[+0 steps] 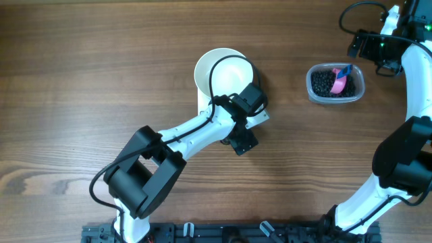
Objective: Scoop item into bowl and weigh 150g on scale
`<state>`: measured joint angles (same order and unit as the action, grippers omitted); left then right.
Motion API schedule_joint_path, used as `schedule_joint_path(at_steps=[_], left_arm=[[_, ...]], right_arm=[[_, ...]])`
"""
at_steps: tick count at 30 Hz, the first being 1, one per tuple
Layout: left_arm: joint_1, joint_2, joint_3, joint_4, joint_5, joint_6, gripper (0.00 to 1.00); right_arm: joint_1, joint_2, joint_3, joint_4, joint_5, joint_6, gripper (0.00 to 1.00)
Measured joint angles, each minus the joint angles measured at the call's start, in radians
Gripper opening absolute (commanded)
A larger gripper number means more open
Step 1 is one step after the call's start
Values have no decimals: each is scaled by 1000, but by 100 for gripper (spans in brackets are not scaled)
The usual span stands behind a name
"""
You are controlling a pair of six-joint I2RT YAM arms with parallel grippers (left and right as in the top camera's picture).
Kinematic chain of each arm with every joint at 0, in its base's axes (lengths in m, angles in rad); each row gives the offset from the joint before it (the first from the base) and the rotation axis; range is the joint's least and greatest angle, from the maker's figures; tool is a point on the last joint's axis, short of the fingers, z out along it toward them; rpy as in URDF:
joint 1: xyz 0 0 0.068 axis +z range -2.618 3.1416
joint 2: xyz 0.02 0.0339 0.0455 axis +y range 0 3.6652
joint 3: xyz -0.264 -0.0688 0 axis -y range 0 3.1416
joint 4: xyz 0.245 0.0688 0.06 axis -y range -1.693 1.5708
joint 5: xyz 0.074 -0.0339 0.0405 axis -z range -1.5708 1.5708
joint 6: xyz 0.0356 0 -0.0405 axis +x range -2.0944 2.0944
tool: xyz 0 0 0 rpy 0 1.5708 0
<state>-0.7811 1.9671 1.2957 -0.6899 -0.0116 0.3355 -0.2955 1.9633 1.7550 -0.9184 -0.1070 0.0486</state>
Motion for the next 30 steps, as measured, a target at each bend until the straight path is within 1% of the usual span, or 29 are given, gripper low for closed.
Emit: schedule_joint_path(at_steps=[9, 12, 15, 17, 18, 22, 24, 25, 27, 30], left_arm=[[-3, 0, 0, 3, -9, -2, 100], [-2, -14, -2, 11, 21, -5, 100], [-5, -72, -14, -13, 54, -20, 100], [-6, -164, -14, -33, 63, -51, 100], [-5, -182, -14, -36, 64, -58, 100], [2, -305, -14, -163, 66, -185, 100], [43, -363, -13, -248, 66, -209, 100], [73, -373, -12, -289, 66, -191, 99], [142, -373, -14, -350, 65, -114, 100], [243, -373, -14, -316, 65, -46, 100]], right_arm=[[0, 0, 0, 0, 0, 0, 100], [0, 0, 0, 0, 0, 0, 100], [0, 0, 0, 0, 0, 0, 100], [0, 0, 0, 0, 0, 0, 100], [0, 0, 0, 0, 0, 0, 100], [0, 0, 0, 0, 0, 0, 100], [0, 0, 0, 0, 0, 0, 100], [0, 0, 0, 0, 0, 0, 100], [0, 0, 0, 0, 0, 0, 100], [0, 0, 0, 0, 0, 0, 100]])
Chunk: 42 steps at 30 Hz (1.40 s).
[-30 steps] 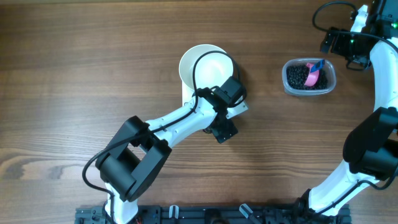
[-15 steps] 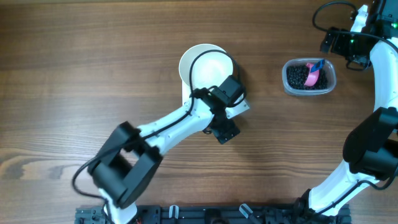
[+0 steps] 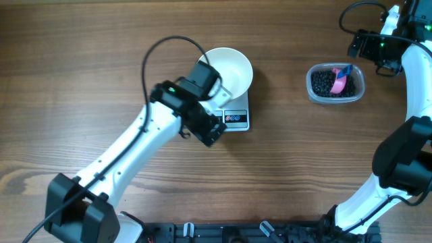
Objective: Scoop item into bowl and weigh 150g on scale
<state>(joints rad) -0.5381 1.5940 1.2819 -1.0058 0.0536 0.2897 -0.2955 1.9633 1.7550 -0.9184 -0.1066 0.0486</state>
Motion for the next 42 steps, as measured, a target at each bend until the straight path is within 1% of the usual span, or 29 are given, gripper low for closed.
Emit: schedule_joint_path(at_steps=[2, 4, 6, 9, 12, 15, 21, 26, 42], left_arm=[[77, 0, 0, 8, -7, 12, 100], [118, 0, 0, 23, 0, 17, 100], [133, 0, 0, 46, 6, 128, 100], [133, 0, 0, 91, 16, 371, 100], [133, 0, 0, 92, 69, 481, 100], [133, 1, -25, 94, 109, 544, 100], [133, 37, -145, 208, 151, 573, 100], [133, 97, -159, 215, 175, 574, 100], [133, 100, -159, 219, 180, 573, 100]], right_arm=[[0, 0, 0, 0, 0, 0, 100], [0, 0, 0, 0, 0, 0, 100], [0, 0, 0, 0, 0, 0, 100], [0, 0, 0, 0, 0, 0, 100], [0, 0, 0, 0, 0, 0, 100], [0, 0, 0, 0, 0, 0, 100], [0, 0, 0, 0, 0, 0, 100], [0, 0, 0, 0, 0, 0, 100], [0, 0, 0, 0, 0, 0, 100]])
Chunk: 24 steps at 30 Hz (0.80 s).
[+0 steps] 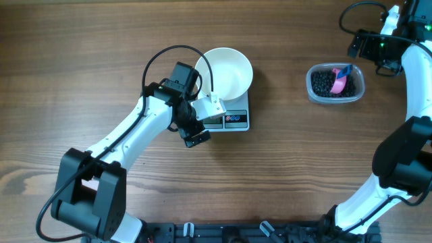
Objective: Scoop item into bowl and weigh 150g on scale
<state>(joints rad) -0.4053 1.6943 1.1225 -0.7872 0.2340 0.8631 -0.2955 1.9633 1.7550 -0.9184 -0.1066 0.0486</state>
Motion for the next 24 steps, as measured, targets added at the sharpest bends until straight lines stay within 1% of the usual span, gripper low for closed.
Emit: schedule_joint_path(at_steps=[18, 20, 21, 24], left_arm=[[0, 0, 0, 0, 0, 0, 100], [0, 0, 0, 0, 0, 0, 100], [0, 0, 0, 2, 0, 0, 100], [0, 0, 0, 3, 0, 0, 100]], right_arm=[[0, 0, 0, 10, -1, 1, 100], [0, 0, 0, 21, -6, 1, 100], [0, 0, 16, 0, -38, 0, 99], [0, -21, 68, -3, -114, 0, 91]])
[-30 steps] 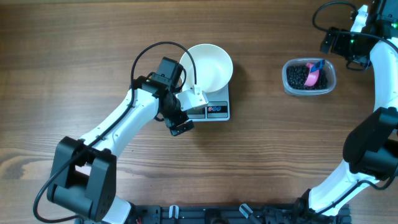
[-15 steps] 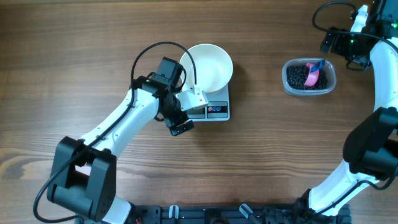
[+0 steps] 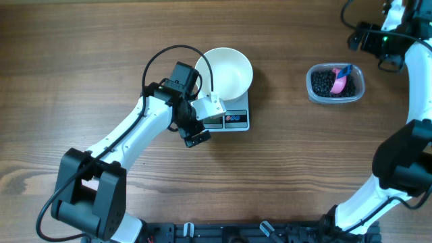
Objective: Scoop item into bowl and weigh 150g on scale
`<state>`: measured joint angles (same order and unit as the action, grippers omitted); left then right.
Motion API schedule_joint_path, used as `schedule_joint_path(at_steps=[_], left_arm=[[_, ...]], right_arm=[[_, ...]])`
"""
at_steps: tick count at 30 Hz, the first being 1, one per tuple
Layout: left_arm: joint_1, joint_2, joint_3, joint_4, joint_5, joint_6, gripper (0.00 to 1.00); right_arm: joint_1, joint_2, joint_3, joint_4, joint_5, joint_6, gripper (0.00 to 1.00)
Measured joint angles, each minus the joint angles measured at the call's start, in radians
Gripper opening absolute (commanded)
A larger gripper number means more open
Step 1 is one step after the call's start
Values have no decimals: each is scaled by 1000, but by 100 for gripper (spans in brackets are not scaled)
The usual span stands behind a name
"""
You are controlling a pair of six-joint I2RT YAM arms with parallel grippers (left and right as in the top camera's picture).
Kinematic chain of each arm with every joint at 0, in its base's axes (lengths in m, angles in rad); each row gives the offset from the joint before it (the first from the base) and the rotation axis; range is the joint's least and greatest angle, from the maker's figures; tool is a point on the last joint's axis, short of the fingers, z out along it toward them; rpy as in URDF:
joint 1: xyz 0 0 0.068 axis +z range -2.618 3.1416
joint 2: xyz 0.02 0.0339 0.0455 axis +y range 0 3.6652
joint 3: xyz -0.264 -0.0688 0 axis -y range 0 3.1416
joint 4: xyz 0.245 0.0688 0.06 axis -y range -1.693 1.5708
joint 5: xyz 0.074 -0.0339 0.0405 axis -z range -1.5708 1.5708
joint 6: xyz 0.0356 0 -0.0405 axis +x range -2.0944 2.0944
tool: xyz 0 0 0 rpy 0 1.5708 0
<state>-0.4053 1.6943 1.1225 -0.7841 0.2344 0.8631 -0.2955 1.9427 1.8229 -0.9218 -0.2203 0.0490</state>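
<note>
A white bowl (image 3: 228, 69) stands empty on the small grey scale (image 3: 234, 120) at mid-table. My left gripper (image 3: 213, 106) lies over the scale's left part, just below the bowl's rim. Its white fingers (image 3: 208, 106) show as one closed shape with nothing in them. A clear tub (image 3: 335, 82) of dark pieces sits to the right, with a pink scoop (image 3: 341, 81) lying in it. My right gripper (image 3: 368, 37) hovers at the far right edge, beyond the tub. Its fingers cannot be made out.
The left arm (image 3: 128, 145) runs diagonally from the near edge to the scale, with a black cable (image 3: 162, 54) looping above it. The right arm (image 3: 415, 101) runs down the table's right side. Bare wooden tabletop (image 3: 81, 54) surrounds the objects.
My right gripper has shifted slightly toward the far edge of the table. The left arm, bowl, scale and tub are where they were.
My left gripper was first at the bowl's right side, covering the scale. Then it was at the bowl's left with the scale's display showing. After that it lay over the scale's left part, where it stays. The scoop has stayed in the tub.
</note>
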Motion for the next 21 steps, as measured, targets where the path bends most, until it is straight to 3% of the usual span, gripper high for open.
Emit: schedule_joint_path(at_steps=[2, 5, 8, 10, 11, 13, 16, 19, 21], left_arm=[[0, 0, 0, 0, 0, 0, 100], [0, 0, 0, 0, 0, 0, 100], [0, 0, -1, 0, 0, 0, 100], [0, 0, -1, 0, 0, 0, 100], [0, 0, -1, 0, 0, 0, 100], [0, 2, -2, 1, 0, 0, 99], [0, 2, -3, 0, 0, 0, 100], [0, 2, -3, 0, 0, 0, 100], [0, 2, -3, 0, 0, 0, 100]], right_arm=[[0, -38, 16, -37, -44, 10, 88], [7, -109, 27, -242, -82, 37, 88], [51, -112, -65, -313, -40, 38, 88], [79, -112, -150, -266, 11, 37, 89], [96, -111, -221, -164, 58, 38, 87], [97, -110, -279, -18, 96, 42, 73], [96, -110, -282, 14, 106, 53, 52], [96, -110, -283, -22, 85, 59, 49], [96, -110, -283, -19, 83, 59, 54]])
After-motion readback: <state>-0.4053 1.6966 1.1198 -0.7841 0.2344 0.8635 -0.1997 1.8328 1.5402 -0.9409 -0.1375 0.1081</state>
